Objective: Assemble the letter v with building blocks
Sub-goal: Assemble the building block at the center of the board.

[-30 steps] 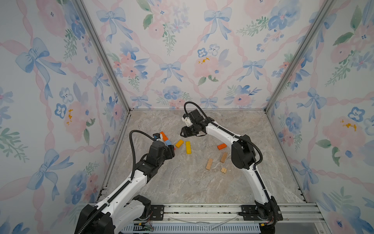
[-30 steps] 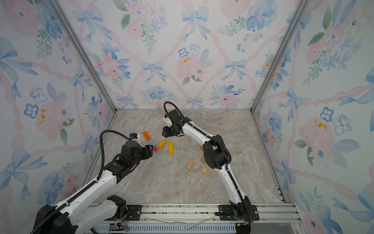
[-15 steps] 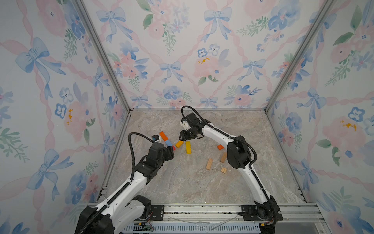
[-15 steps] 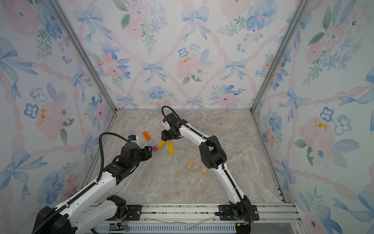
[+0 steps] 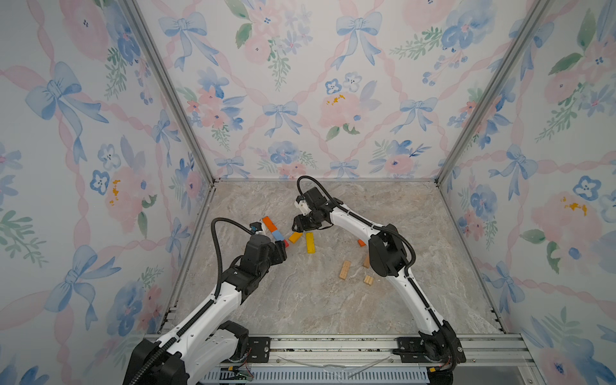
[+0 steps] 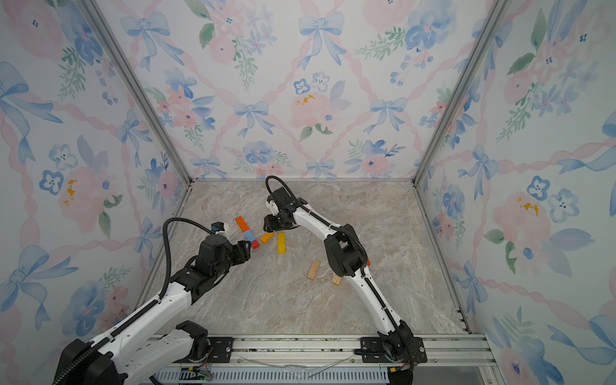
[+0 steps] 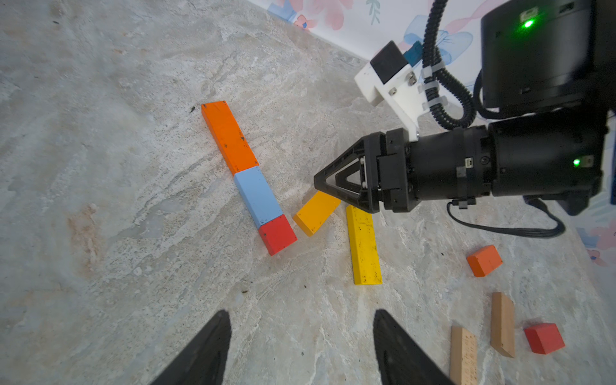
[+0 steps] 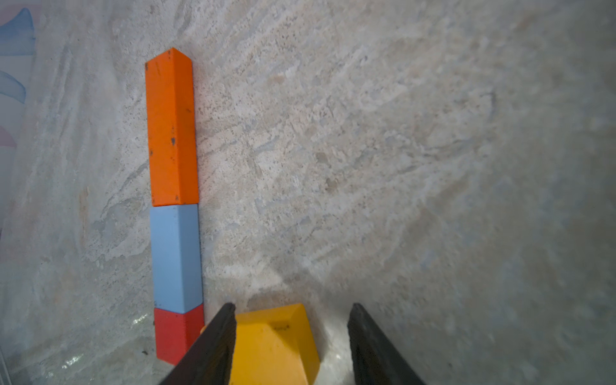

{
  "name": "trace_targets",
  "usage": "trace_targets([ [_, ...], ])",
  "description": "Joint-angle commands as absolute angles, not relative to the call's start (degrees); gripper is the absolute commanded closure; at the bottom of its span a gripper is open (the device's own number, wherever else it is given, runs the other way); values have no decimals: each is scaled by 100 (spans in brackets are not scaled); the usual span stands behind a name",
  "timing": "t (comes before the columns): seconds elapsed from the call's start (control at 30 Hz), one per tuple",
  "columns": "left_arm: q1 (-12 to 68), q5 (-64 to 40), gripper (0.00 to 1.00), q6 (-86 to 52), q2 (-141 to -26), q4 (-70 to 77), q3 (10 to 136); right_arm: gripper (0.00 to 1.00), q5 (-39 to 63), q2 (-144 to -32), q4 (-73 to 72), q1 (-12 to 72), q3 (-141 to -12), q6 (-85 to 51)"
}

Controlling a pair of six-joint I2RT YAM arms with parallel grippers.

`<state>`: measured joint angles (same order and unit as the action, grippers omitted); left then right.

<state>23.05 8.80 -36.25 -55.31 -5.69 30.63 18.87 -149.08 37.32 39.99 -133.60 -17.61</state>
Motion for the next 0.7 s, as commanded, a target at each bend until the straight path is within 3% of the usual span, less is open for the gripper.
trace_targets([
  [0.0, 2245, 989, 30, -3652, -5461, -590, 2972, 43, 1986, -15000, 3780, 4064, -13509, -1862],
  [0.67, 2240, 1018, 29, -3744, -5562, -598, 2919, 45, 1953, -14671, 3594, 4115, -12857, -1953],
])
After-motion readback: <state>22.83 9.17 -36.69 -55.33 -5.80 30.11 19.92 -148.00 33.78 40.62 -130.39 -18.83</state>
